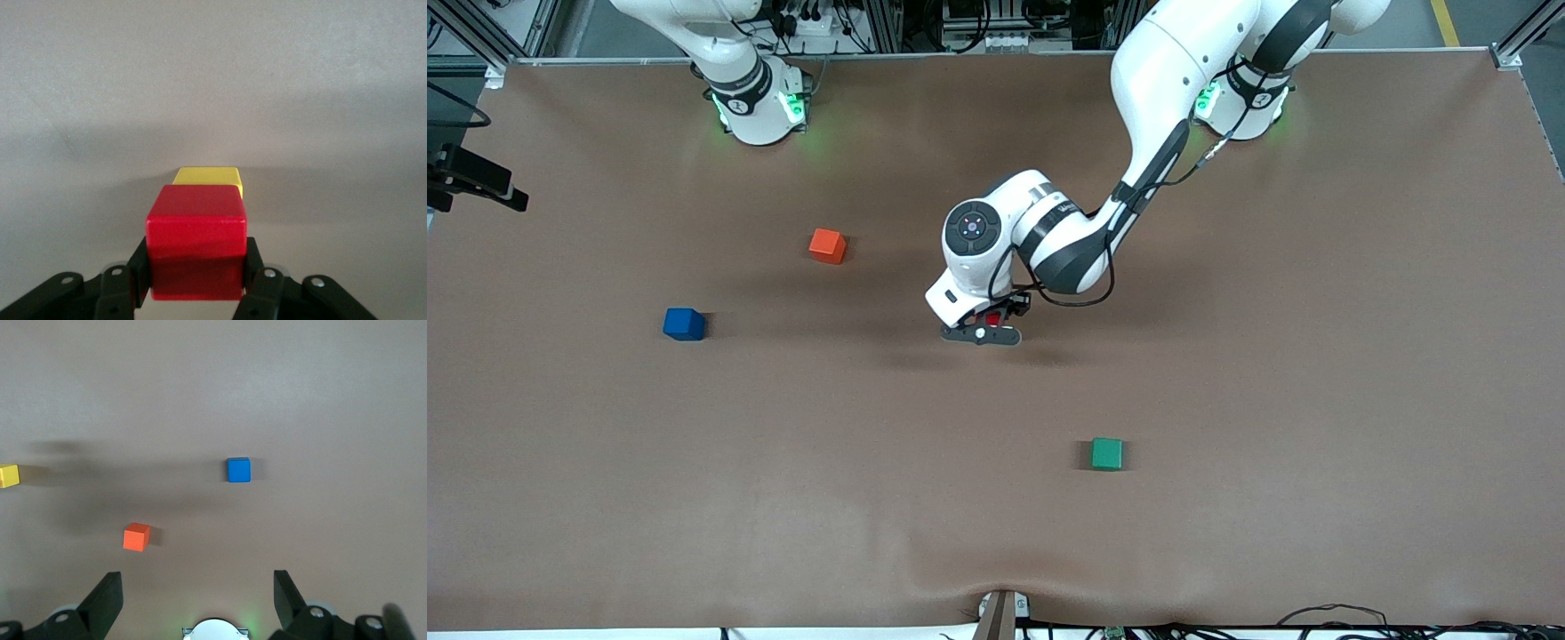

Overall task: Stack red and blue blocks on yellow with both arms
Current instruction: 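Lower the red cube onto the yellow cube and open the left gripper, then raise the left gripper away while the right gripper reaches toward the blue cube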

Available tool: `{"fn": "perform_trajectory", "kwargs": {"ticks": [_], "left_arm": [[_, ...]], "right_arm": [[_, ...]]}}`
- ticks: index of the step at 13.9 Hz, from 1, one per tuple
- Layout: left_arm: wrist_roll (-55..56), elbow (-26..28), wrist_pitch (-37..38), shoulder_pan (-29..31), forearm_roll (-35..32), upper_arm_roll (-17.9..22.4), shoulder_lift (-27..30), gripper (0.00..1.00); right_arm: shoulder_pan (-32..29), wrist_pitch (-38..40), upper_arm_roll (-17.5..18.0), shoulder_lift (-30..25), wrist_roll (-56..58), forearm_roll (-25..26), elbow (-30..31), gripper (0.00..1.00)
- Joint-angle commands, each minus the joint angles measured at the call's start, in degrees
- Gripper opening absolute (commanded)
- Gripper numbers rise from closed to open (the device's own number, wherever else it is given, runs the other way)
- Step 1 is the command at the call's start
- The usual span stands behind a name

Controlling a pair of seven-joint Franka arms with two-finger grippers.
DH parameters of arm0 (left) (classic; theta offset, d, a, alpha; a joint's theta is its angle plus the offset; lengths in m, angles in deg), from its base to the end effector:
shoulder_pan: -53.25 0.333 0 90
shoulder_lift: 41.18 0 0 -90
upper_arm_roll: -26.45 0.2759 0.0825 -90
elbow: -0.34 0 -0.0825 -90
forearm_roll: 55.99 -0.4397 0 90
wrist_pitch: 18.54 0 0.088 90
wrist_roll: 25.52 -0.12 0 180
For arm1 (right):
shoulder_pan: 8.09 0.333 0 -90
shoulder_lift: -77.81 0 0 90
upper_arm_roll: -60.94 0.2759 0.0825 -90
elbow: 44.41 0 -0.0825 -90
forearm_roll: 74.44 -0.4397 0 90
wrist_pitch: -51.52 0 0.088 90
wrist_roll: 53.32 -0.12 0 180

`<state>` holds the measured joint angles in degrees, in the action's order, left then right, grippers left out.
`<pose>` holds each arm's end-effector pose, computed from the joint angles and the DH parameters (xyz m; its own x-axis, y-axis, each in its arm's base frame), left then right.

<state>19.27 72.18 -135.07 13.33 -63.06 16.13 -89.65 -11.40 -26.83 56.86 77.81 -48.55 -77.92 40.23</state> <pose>0.5144 -0.5648 0.1848 0.9937 -0.0964 -0.0567 -0.0975 -0.9951 -0.0179 0.5831 -0.0673 0.6034 0.9941 -0.0329 -0.1038 -0.0402 -0.9968 -0.0693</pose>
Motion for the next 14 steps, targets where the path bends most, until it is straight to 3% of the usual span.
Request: {"fn": "perform_trajectory", "kwargs": {"ticks": [1, 2, 3, 14], "left_arm": [[1.35, -1.97, -1.06, -0.95, 0.74, 0.91, -1.71, 0.00], [1.79, -1.88, -1.15, -0.86, 0.74, 0.91, -1.80, 0.23], [2.32, -1.70, -1.41, -1.04, 0.74, 1.00, -2.23, 0.99], [11.55, -1.61, 0.94, -1.30, 0.65, 0.56, 0.66, 1.00]], "right_arm": [[-0.39, 0.22, 0.48, 0.78, 0.07, -0.74, -1.32, 1.00], [-0.39, 0.22, 0.48, 0.78, 0.07, -0.74, -1.32, 1.00], [-0.39, 0.22, 0.48, 0.78, 0.07, -0.83, -1.32, 1.00], [-0.65, -0.66, 0.48, 1.13, 0.16, -0.65, -1.32, 1.00]]}}
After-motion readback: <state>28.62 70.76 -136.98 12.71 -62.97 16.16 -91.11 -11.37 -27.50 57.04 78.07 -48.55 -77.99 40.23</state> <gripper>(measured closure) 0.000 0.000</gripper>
